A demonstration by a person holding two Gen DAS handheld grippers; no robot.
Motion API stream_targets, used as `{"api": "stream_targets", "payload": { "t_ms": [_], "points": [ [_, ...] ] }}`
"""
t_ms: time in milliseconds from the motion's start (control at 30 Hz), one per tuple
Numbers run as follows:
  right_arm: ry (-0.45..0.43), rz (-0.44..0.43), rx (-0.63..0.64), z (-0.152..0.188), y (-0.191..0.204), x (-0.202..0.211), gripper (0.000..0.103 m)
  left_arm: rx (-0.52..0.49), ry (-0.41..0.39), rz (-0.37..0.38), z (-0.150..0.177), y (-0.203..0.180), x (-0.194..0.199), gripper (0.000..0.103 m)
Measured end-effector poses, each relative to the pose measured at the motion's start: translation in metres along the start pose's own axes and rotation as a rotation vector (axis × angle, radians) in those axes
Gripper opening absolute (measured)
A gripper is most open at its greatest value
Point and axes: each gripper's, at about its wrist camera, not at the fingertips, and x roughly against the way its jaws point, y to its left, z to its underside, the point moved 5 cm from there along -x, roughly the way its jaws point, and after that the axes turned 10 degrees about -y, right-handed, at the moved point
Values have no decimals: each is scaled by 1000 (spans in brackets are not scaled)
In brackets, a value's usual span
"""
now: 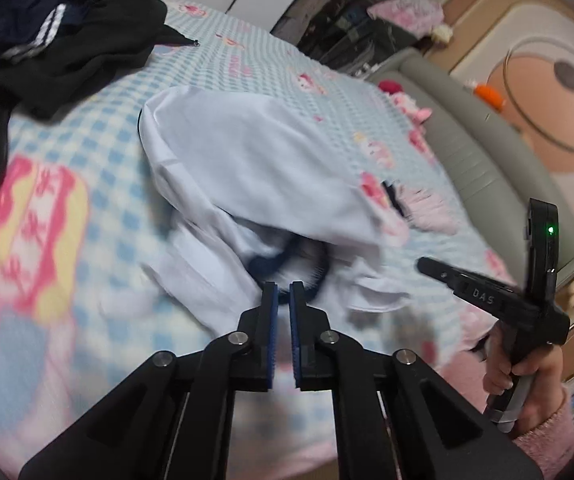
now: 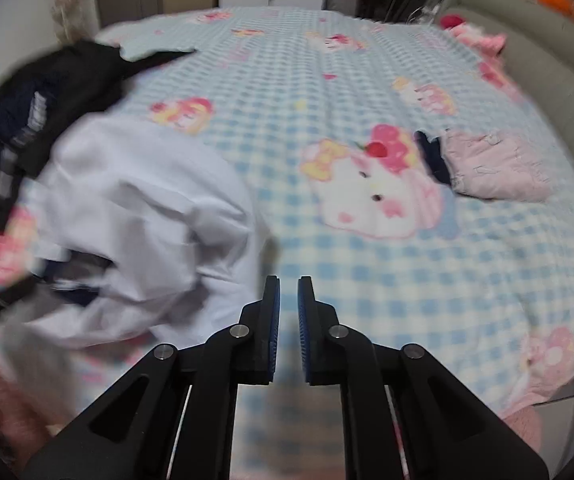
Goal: Fold clothes
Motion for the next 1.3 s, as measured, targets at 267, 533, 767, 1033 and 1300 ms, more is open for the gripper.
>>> {"api": "stream_targets", "payload": {
  "t_ms": [267,533,767,1033,1300],
  "points": [
    [120,-252,5,34,83,-24,57,4,-37,-67,1,-2,20,12],
    [161,-196,-11,44,90,-79,21,-57,65,-50,-2,-19,-24,8],
    [3,-81,-16,32,38,-36,6,-8,-52,-75,-12,-29,20,3],
    [-211,149,14,-5,-26,19,5,36,-68,-43,0,-31,52,3],
    [-250,340,13,-32,-113,42,9,99,-51,-38,13,-18,52,4]
  ]
}}
